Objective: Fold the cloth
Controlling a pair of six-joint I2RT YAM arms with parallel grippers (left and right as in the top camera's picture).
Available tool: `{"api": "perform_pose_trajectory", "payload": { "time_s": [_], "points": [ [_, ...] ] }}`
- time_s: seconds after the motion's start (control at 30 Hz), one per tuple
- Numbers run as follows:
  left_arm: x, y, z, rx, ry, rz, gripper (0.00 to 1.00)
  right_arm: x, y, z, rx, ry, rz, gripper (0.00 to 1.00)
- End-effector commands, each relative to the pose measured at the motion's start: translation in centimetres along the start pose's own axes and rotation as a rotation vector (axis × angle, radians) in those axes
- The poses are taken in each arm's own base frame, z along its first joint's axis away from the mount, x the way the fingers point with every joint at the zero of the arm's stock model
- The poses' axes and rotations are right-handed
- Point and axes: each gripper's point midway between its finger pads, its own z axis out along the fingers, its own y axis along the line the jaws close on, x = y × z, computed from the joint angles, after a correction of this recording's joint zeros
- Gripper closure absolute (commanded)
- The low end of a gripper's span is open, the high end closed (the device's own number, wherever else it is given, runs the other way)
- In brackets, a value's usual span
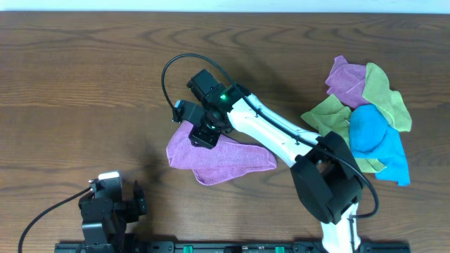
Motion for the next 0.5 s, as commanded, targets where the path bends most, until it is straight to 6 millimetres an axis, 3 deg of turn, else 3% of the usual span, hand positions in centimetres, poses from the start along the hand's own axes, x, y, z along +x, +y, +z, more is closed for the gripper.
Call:
{"api": "perform_pose_trajectory", "payload": {
  "time_s": [0.0, 0.2, 0.47],
  "points": [
    [1.1, -0.1, 0.3, 0.003, 0.038, 0.016, 0.05, -0.3, 0.6, 0.6, -0.046, -0.01, -0.027, 0.53],
    [1.1, -0.1, 0.3, 0.003, 0.037, 0.015, 0.05, 1.0, 0.4, 3.2, -0.086, 0.036, -0.003, 0.55],
    [1.1, -0.1, 0.3, 0.003, 0.037, 0.015, 0.05, 0.3, 0.0, 3.3, -0.073, 0.007, -0.023, 0.57]
  ]
}}
